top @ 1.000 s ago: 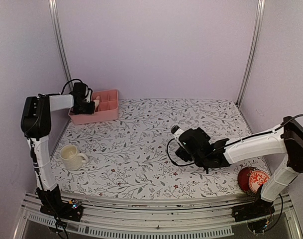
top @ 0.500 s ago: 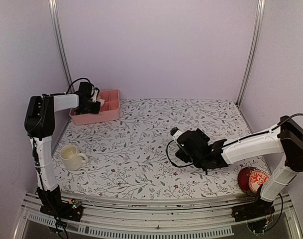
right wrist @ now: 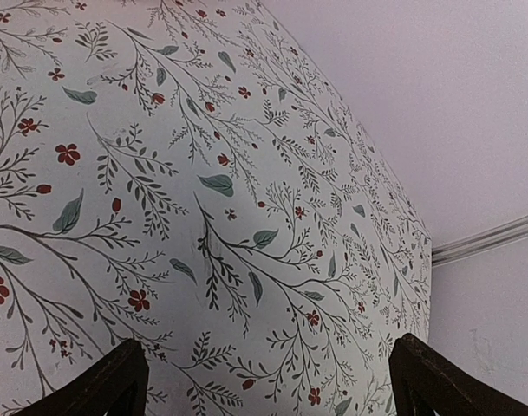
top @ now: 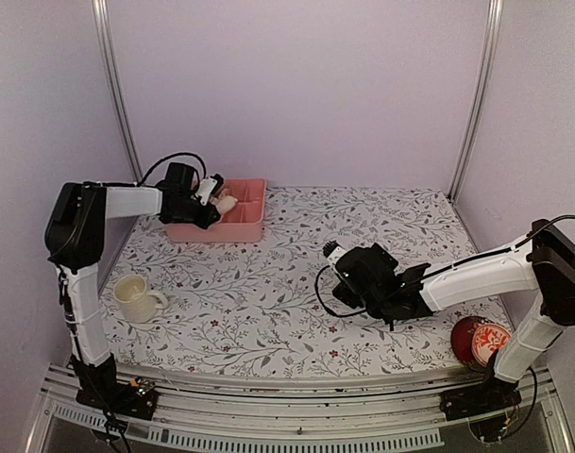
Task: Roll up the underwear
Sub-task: Move the storage box to the center of the board.
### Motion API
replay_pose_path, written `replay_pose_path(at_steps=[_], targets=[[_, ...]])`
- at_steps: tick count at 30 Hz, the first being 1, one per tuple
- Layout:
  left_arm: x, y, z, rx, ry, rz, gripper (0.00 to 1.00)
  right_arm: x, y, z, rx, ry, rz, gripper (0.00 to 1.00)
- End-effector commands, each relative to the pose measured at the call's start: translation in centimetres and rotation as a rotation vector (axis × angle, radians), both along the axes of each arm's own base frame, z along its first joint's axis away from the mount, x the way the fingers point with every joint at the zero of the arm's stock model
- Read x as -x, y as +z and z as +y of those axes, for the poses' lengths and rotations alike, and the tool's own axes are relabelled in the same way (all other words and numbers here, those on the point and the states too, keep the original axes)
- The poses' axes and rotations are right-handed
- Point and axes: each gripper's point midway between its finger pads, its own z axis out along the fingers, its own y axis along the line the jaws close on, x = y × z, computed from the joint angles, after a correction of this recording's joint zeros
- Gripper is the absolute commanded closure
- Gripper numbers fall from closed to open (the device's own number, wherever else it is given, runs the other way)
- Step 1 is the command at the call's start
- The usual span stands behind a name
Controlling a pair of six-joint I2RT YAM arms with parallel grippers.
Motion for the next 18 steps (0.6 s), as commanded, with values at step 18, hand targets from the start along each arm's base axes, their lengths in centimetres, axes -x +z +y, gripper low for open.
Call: replay_pose_path(at_steps=[18], targets=[[10.3, -4.9, 1.1, -0.068, -0.1, 0.34, 1.0, 0.0, 0.9, 0.4, -0.006, -0.004, -0.025, 0.01]])
